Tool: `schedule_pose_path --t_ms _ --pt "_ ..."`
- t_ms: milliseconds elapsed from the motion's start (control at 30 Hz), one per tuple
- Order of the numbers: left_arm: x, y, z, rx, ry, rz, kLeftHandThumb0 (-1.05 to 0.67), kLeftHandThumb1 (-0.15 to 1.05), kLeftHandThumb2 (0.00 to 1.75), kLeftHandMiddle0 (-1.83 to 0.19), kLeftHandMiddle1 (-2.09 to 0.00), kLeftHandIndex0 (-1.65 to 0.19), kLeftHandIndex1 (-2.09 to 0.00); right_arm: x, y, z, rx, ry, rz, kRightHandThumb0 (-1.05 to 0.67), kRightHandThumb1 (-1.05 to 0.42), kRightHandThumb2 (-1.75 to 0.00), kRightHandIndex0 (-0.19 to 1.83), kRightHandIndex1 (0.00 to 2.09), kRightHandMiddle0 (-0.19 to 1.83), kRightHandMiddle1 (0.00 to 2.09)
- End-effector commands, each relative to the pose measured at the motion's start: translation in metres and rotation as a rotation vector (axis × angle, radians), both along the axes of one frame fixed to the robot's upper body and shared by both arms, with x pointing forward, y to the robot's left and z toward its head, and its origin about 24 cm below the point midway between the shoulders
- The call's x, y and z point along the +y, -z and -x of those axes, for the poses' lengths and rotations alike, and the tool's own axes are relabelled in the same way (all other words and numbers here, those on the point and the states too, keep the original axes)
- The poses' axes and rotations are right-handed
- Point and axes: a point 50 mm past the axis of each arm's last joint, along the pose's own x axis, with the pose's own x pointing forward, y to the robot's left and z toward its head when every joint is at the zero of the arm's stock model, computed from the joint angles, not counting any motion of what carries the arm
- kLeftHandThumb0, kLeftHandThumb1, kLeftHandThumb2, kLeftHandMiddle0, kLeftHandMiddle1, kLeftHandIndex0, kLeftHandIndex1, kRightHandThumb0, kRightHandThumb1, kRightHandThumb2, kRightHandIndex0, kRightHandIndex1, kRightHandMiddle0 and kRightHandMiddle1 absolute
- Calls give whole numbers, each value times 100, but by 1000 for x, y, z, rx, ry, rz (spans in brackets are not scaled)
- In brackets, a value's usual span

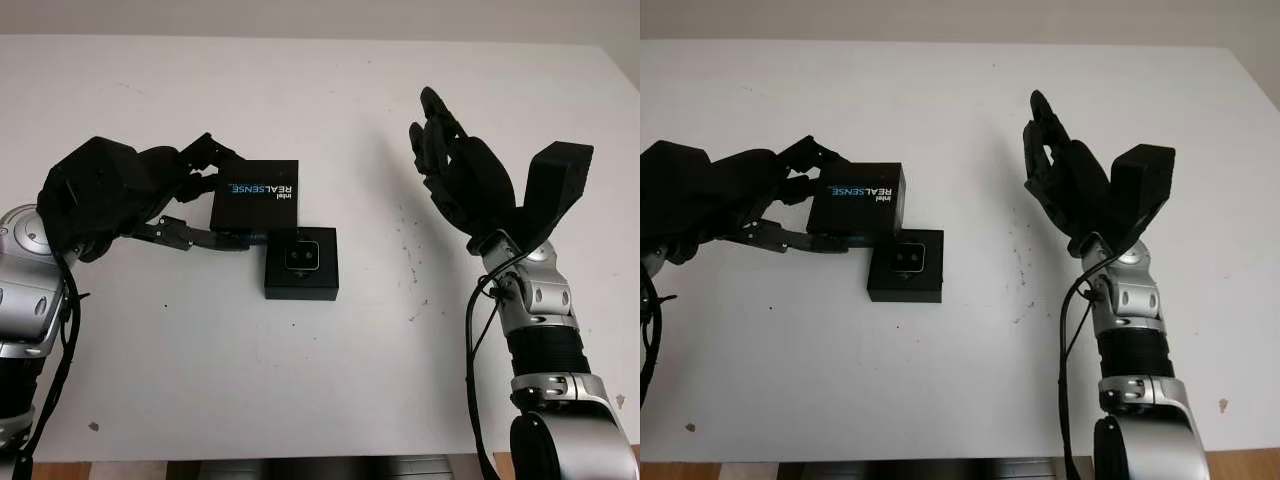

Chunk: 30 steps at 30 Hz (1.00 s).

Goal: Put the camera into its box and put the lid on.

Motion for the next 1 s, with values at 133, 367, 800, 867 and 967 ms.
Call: schedule_pose_path --t_ms 133,367,800,867,967 --pt "-7 -6 2 36 24 10 -38 105 19 -14 -8 -25 -180 10 -12 6 -65 0 -8 -69 -105 -77 -19 0 -19 0" --pt "-9 -3 2 60 35 17 -40 105 19 -15 -8 -25 -182 13 -12 6 -69 -9 -13 -70 -105 -75 -19 0 -19 0" --pt "-15 5 3 -41 59 -29 -41 105 20 -14 -7 -20 -183 15 -11 4 -69 -9 8 -69 -105 -75 -19 0 -19 0" --pt "-16 8 4 -73 71 -47 -42 105 21 -14 -7 -18 -181 15 -11 4 -66 -9 4 -70 -105 -74 -19 0 -19 0" --pt "-19 13 6 -95 85 -81 -44 105 24 -14 -6 -13 -179 15 -11 4 -64 -11 2 -70 -105 -74 -19 0 -19 0"
